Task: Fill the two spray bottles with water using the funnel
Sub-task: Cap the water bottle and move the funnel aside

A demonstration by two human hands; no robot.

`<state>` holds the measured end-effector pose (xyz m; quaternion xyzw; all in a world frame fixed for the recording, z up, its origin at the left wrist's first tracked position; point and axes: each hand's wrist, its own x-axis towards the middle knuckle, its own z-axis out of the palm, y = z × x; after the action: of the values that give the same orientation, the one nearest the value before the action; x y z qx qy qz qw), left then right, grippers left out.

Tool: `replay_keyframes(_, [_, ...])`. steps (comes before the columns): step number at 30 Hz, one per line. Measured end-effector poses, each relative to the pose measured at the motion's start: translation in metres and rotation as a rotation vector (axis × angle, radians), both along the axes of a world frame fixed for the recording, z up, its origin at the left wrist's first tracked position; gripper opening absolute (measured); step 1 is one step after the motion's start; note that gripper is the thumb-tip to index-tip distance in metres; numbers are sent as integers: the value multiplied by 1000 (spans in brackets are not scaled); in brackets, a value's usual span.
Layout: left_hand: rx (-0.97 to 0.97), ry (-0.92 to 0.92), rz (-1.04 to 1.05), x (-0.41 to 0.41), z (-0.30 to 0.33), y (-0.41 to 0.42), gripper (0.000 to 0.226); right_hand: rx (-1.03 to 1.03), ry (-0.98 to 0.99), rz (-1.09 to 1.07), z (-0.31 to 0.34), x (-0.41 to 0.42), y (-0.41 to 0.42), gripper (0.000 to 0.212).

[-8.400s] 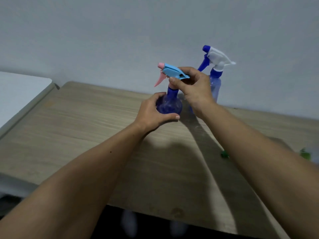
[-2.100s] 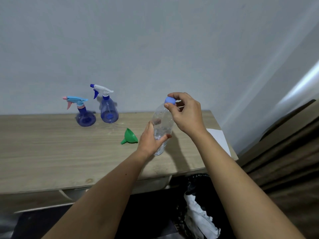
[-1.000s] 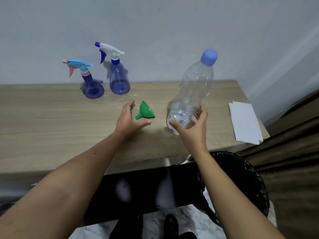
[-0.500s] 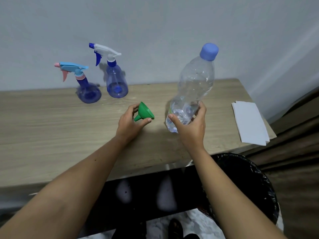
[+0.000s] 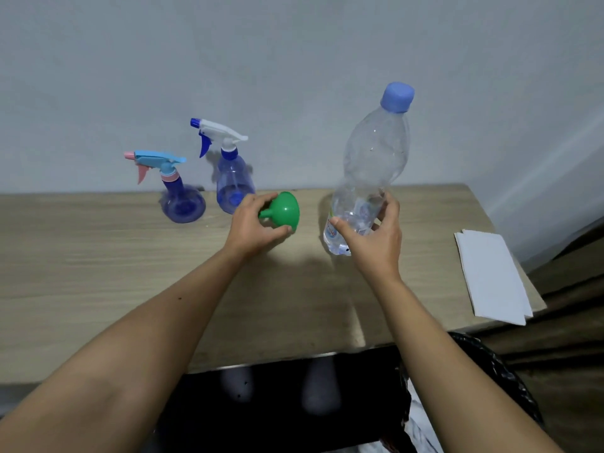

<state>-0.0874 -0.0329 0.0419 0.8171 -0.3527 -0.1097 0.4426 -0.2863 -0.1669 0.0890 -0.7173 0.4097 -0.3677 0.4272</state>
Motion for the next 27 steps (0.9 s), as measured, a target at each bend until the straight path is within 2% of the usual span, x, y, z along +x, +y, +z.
replay_keyframes(4, [32,-49,-13,15,-3,-18,83,-20,-2,57,2,23,-19,97])
replay_keyframes(13, [117,-139,-65,29,-21,-46,82,-14,-25,118,-11,72,-52,99])
replay_keyframes(21, [131,-144,-15,37,-37,-58,77,18,-67,118,-27,94,-68,103])
replay_keyframes(27, [56,-152,32,32,-58,-62,70,18,-57,122,-31,102,-80,94])
